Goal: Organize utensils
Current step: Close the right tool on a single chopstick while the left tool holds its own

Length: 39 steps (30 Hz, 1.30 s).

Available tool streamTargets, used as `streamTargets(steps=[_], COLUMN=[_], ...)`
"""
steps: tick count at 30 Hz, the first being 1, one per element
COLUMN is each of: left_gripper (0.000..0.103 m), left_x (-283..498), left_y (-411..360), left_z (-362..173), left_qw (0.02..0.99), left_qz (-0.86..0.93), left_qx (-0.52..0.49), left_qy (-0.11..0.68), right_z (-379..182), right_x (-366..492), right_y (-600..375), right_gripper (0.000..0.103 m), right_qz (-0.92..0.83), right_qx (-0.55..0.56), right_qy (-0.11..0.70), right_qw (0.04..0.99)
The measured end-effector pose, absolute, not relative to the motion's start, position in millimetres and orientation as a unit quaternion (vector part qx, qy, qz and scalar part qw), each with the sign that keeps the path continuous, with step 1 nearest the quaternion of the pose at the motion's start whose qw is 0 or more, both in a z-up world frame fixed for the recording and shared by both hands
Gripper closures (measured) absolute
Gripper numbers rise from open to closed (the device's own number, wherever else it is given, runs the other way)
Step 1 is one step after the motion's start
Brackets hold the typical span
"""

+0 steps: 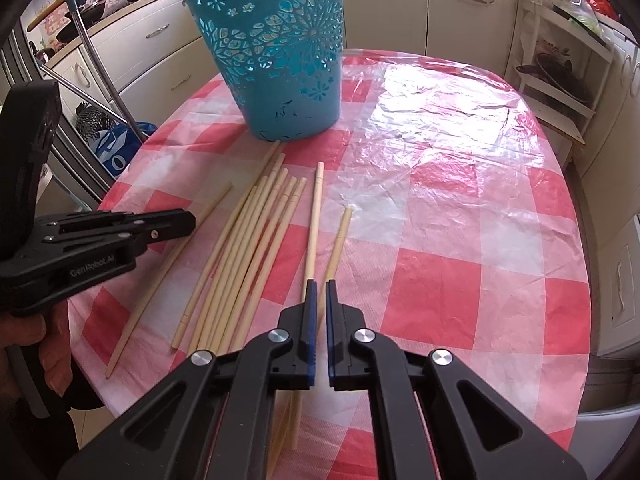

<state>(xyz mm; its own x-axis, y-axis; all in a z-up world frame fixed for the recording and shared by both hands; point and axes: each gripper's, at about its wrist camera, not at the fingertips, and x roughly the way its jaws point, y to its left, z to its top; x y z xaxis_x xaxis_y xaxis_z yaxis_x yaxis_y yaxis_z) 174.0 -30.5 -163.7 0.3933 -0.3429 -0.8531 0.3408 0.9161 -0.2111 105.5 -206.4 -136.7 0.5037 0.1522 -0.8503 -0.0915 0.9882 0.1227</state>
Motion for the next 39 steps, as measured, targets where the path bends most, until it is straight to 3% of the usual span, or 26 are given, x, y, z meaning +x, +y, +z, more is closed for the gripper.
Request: streamTargets(steps=[5, 7, 9, 10, 17, 20, 24, 31, 39], left_gripper=[0.076, 0.074, 0.074, 0.074, 0.074, 0.074, 0.098, 0.098, 0.098], left_x=[182, 185, 188, 189, 199, 201, 201, 197, 201], left_y=[-30, -32, -35, -38, -55, -62, -65, -62, -49], left_z=[-161, -161, -162, -163, -169, -171, -171, -164, -155], left_qw=[0.838, 0.838, 0.839, 0.840, 0.847, 0.851, 0.849, 0.847, 0.844], left_qz=[-0.200, -0.201, -0.198, -0.197, -0.183, -0.181, -0.190, -0.213, -0.226], left_qx=[-0.005, -0.005, -0.001, 0.000, 0.028, 0.049, 0.058, 0.039, 0.008], left_qy=[0.508, 0.507, 0.506, 0.506, 0.499, 0.491, 0.489, 0.485, 0.486], right_z=[-137, -137, -138, -137, -143, -150, -148, -137, -147], right_x=[114, 118, 123, 125, 140, 143, 142, 137, 135], right_y=[-207, -208, -208, -207, -178, -168, -178, -226, -251], right_gripper=[0.098, 0.091, 0.075, 0.075, 0.075, 0.091, 0.097, 0.097, 0.097], right_qz=[0.073, 0.071, 0.072, 0.074, 0.079, 0.082, 0.086, 0.100, 0.093], right_qx=[0.022, 0.021, 0.020, 0.019, -0.061, -0.102, -0.067, 0.084, 0.144], right_qy=[0.502, 0.502, 0.499, 0.497, 0.480, 0.473, 0.482, 0.485, 0.491], right_qw=[0.861, 0.862, 0.863, 0.864, 0.872, 0.871, 0.869, 0.865, 0.854])
